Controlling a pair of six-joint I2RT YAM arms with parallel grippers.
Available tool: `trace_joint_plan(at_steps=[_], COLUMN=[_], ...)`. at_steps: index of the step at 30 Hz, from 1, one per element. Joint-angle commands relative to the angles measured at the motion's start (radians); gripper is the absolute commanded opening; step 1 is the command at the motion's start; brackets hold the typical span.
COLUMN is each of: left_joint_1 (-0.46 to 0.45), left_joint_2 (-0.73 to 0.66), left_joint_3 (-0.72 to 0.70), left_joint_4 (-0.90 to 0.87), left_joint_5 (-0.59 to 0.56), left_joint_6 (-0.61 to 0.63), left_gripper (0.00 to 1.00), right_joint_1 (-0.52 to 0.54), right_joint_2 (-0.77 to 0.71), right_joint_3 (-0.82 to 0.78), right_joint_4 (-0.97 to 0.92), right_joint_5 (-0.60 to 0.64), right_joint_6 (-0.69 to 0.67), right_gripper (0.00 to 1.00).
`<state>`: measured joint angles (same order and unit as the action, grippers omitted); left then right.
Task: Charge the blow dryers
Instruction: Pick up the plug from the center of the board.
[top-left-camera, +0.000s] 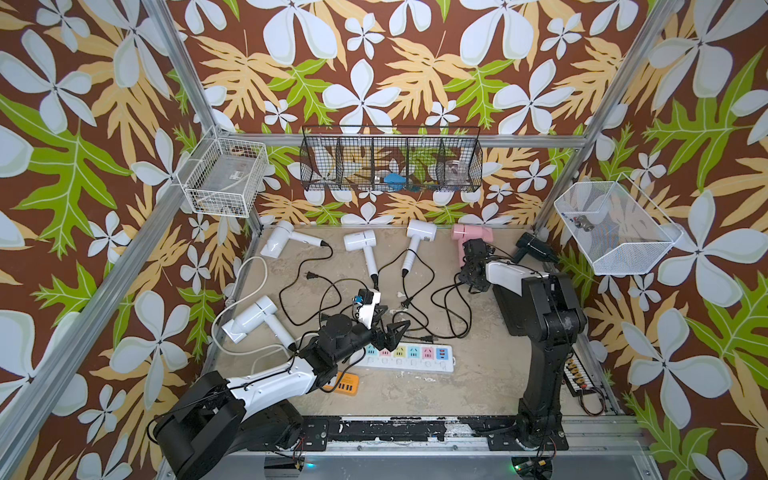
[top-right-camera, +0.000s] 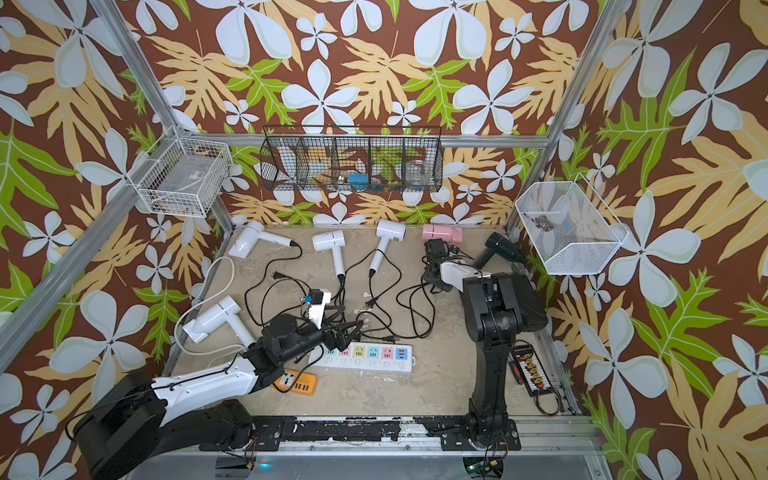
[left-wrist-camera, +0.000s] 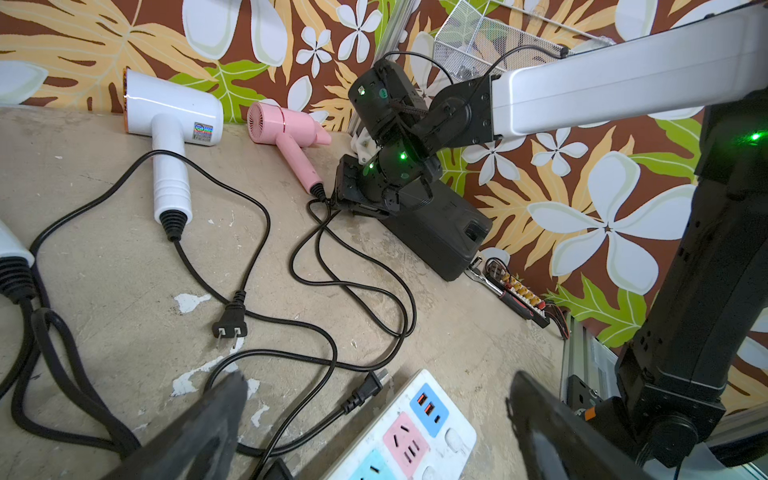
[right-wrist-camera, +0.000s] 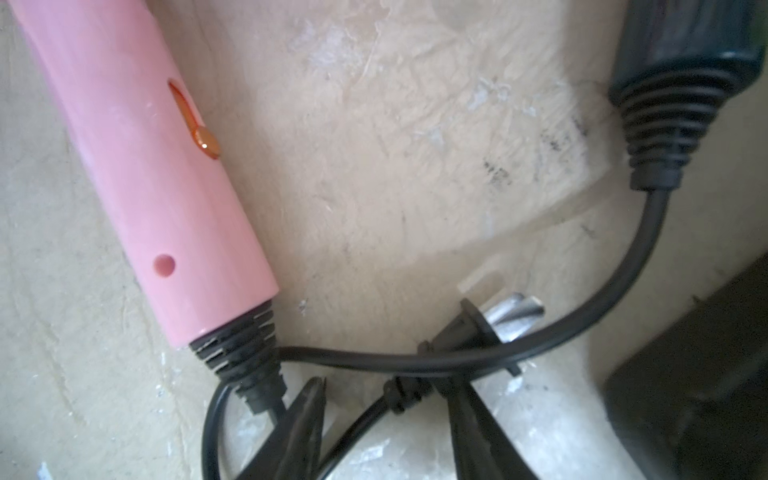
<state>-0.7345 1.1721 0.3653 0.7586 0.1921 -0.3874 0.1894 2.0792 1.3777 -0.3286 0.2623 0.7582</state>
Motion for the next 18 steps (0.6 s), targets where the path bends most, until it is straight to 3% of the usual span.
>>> trace_joint_plan(at_steps=[1,9,16,18], left_joint_1=[-0.002,-0.003,-0.006,-0.005], left_joint_2=[-0.009,-0.021,-0.026,-0.026], left_joint_3=[0.004,0.000,-0.002,-0.003], left_joint_4=[0.014,0.016,0.016,0.016], left_joint_5=[0.006,0.007,0.003,0.001], left_joint_6=[0.010,0.008,0.012,0.013], left_gripper=[1.00,1.00,1.00,1.00], right_joint_1=[0.008,0.008,-0.007,-0.010], right_joint_2=[-0.011,-0.166,-0.264,-0.279], right_joint_3=[-0.051,-0.190,-0.252,-0.250], right_joint_4=[-0.122,-0.103,-0.063,-0.055], right_joint_5=[-0.067,-0.013,-0.029,-0.039], right_joint_6=[0.040,-0.007,-0.059,-0.076], right_gripper=[0.44,0.29,0.01,0.00])
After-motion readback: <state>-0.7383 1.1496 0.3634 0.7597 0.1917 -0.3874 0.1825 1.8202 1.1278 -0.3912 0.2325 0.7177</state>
